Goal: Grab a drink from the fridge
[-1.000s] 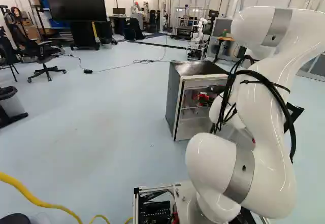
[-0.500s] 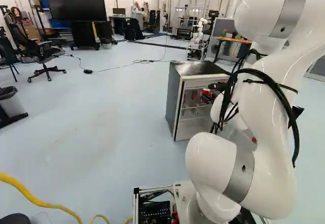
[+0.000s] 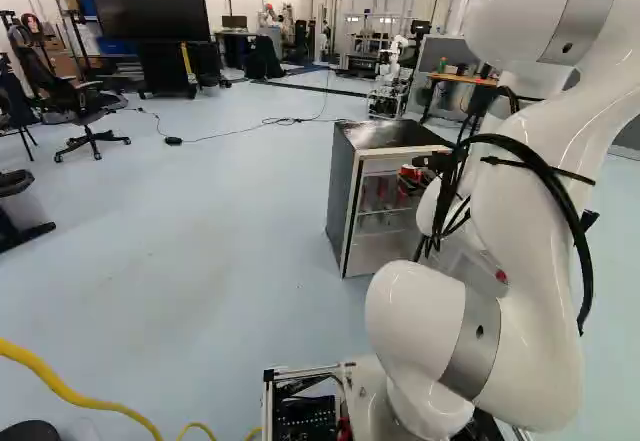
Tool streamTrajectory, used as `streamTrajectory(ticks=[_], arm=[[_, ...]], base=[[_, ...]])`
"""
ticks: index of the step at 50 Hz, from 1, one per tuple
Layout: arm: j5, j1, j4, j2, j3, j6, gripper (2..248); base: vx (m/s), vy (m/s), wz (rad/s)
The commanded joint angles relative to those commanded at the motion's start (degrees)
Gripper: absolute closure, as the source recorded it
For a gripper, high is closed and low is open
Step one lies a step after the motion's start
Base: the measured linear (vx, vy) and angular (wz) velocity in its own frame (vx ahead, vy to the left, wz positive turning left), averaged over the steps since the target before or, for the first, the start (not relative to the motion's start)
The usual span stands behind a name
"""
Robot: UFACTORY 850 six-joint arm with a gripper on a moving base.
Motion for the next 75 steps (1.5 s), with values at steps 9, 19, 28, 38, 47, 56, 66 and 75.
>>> streamTrajectory(ticks=[9, 19, 28, 38, 47, 56, 66, 75], arm=[[0.0, 0.69, 0.0, 0.42, -1.26, 0.0, 157], [0.0, 1.53, 0.0, 0.62, -2.99, 0.0, 157], [0.0, 2.02, 0.0, 1.12, -4.01, 0.0, 157], [0.0, 2.38, 0.0, 1.98, -4.73, 0.0, 157], [0.0, 2.7, 0.0, 2.69, -5.43, 0.0, 157], [0.0, 3.08, 0.0, 3.21, -6.37, 0.0, 157], [0.0, 3.72, 0.26, 3.6, -7.62, 0.0, 157], [0.0, 4.64, 0.75, 3.72, -9.01, 0.0, 157]], base=[[0.0, 0.0, 0.0], [0.0, 0.0, 0.0], [0.0, 0.0, 0.0], [0.0, 0.0, 0.0], [0.0, 0.0, 0.0], [0.0, 0.0, 0.0], [0.0, 0.0, 0.0], [0.0, 0.0, 0.0]])
